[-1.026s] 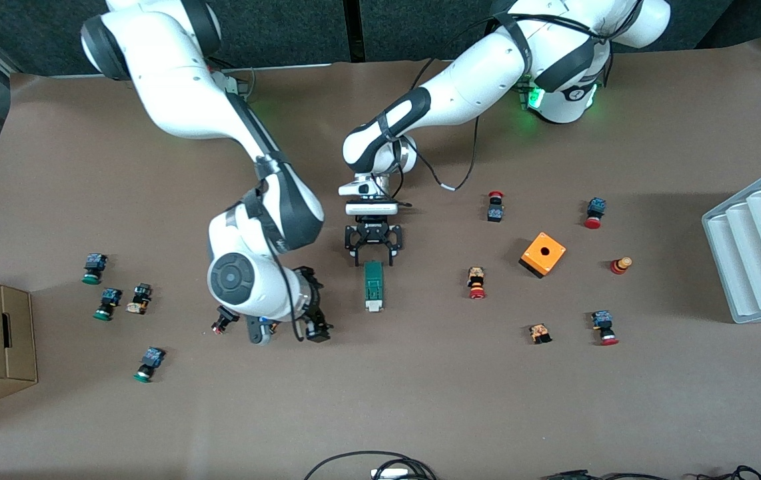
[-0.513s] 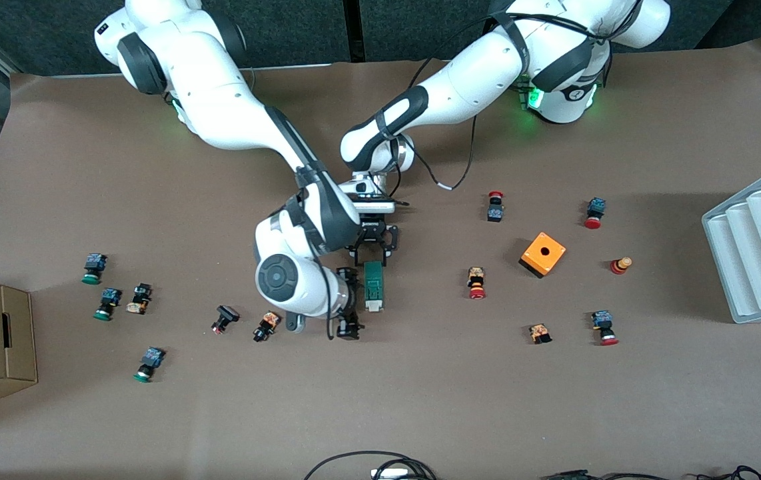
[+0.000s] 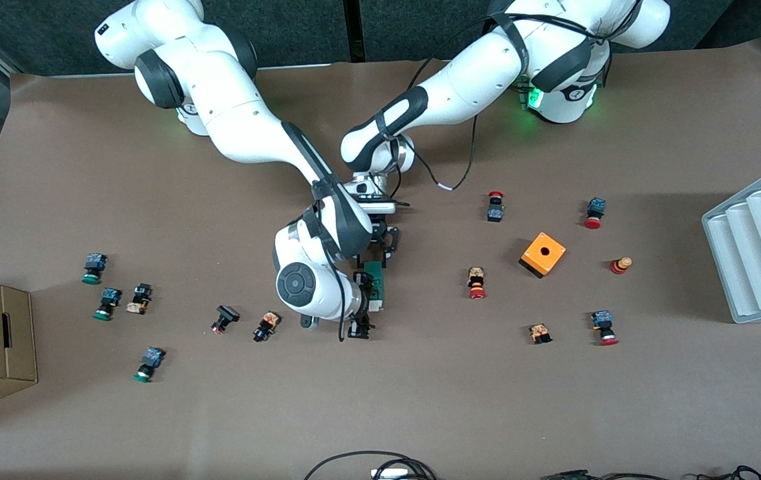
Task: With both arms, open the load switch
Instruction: 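Lower the left gripper onto the white lever while the right gripper holds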
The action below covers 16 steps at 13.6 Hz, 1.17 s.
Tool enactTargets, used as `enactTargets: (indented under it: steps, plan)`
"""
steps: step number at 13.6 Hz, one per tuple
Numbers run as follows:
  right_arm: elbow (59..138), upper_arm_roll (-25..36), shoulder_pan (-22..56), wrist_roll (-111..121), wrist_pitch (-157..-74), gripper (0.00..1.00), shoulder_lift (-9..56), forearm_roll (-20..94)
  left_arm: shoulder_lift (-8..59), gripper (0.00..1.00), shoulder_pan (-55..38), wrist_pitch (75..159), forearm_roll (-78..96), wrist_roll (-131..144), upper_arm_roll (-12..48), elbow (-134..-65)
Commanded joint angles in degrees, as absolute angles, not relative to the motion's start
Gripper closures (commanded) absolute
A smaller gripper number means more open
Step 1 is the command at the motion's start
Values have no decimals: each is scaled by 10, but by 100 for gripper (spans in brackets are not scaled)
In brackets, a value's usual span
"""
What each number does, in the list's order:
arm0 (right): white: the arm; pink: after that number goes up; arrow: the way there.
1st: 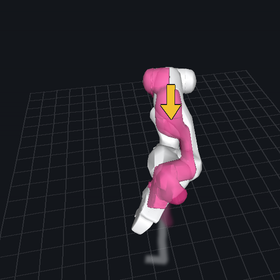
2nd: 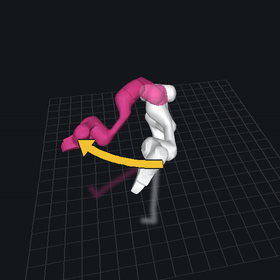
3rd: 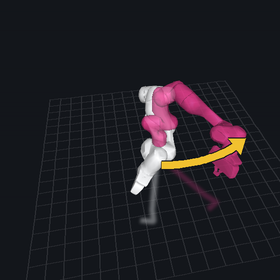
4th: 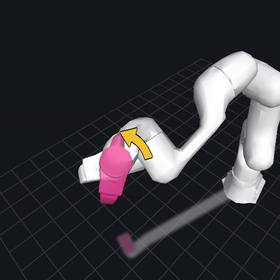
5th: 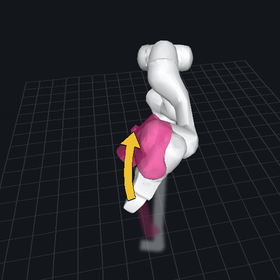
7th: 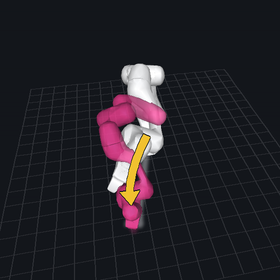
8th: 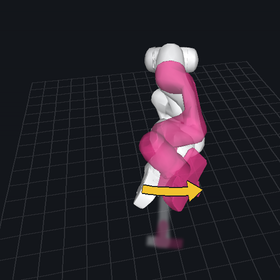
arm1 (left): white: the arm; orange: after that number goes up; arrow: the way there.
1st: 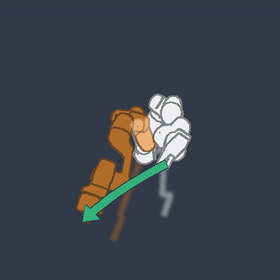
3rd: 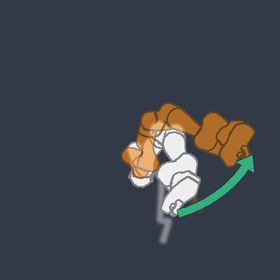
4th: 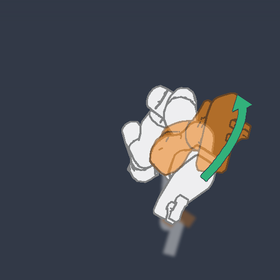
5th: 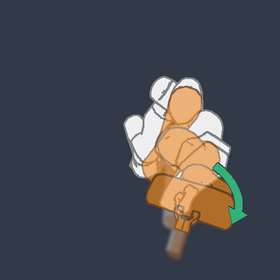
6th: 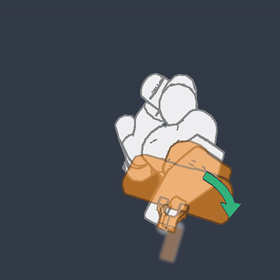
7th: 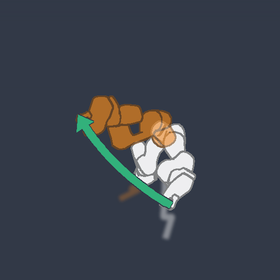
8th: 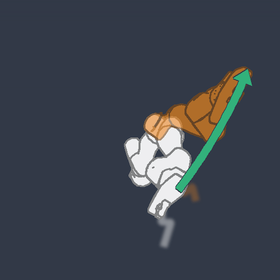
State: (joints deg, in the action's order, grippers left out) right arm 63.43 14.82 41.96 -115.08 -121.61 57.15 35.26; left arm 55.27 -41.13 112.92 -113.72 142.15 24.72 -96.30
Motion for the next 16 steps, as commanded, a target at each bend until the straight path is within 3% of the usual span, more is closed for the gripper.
enactTargets:
  steps: [1, 4, 9, 12, 16]
  plan:
    - [602, 154, 418, -1161, -1207, 24, 592, 382, 566, 31, -426, 1119, -1145, 1426, 236, -950]
    - [603, 153, 419, -1161, -1189, 28, 593, 382, 566, 31, -428, 1119, -1145, 1426, 233, -950]
    - [603, 152, 418, -1159, -1170, 47, 593, 383, 570, 30, -433, 1119, -1144, 1427, 231, -951]
    - [603, 151, 418, -1159, -1166, 51, 593, 383, 572, 30, -437, 1112, -1145, 1428, 231, -950]
    - [603, 151, 419, -1159, -1168, 64, 593, 383, 575, 30, -440, 1110, -1145, 1428, 227, -949]
